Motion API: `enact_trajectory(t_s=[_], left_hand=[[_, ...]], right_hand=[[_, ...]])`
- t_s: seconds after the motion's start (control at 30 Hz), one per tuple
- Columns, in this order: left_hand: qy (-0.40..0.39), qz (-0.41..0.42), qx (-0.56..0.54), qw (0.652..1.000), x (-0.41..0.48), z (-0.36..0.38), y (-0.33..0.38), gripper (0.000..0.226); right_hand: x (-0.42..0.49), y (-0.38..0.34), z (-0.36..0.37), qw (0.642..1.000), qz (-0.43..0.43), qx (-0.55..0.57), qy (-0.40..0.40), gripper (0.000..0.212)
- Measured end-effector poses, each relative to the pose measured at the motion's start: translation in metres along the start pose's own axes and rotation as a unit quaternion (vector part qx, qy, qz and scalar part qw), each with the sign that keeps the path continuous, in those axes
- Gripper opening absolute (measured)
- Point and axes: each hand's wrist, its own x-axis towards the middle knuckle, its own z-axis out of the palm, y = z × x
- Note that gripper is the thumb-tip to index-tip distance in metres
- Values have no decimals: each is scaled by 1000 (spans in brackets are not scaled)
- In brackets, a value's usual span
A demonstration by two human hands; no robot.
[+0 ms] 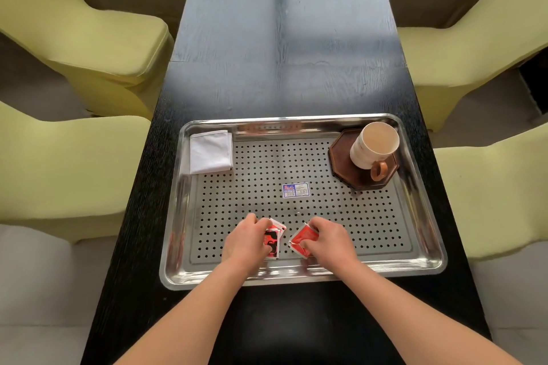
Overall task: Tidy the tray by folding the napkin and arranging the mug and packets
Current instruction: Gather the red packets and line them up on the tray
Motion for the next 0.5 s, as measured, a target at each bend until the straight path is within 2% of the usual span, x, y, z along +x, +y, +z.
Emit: enact_trajectory(t_s=[0.13,0.3,0.4,0.5], left_hand=[[3,0,-7,1000,0,0,-1,45],[20,6,-20,1000,-5,0,-2,42],[22,-9,-49,999,-8,1,-2,36],[24,-31,-107,993,-10,-2,-2,25]], right_hand=[[3,7,-6,999,8,26,27,18],[5,7,-6,997,-40,8,66,15],[4,3,-9,993,-42,58,91,12],[-2,-1,-4,987,-110,43,110,11]])
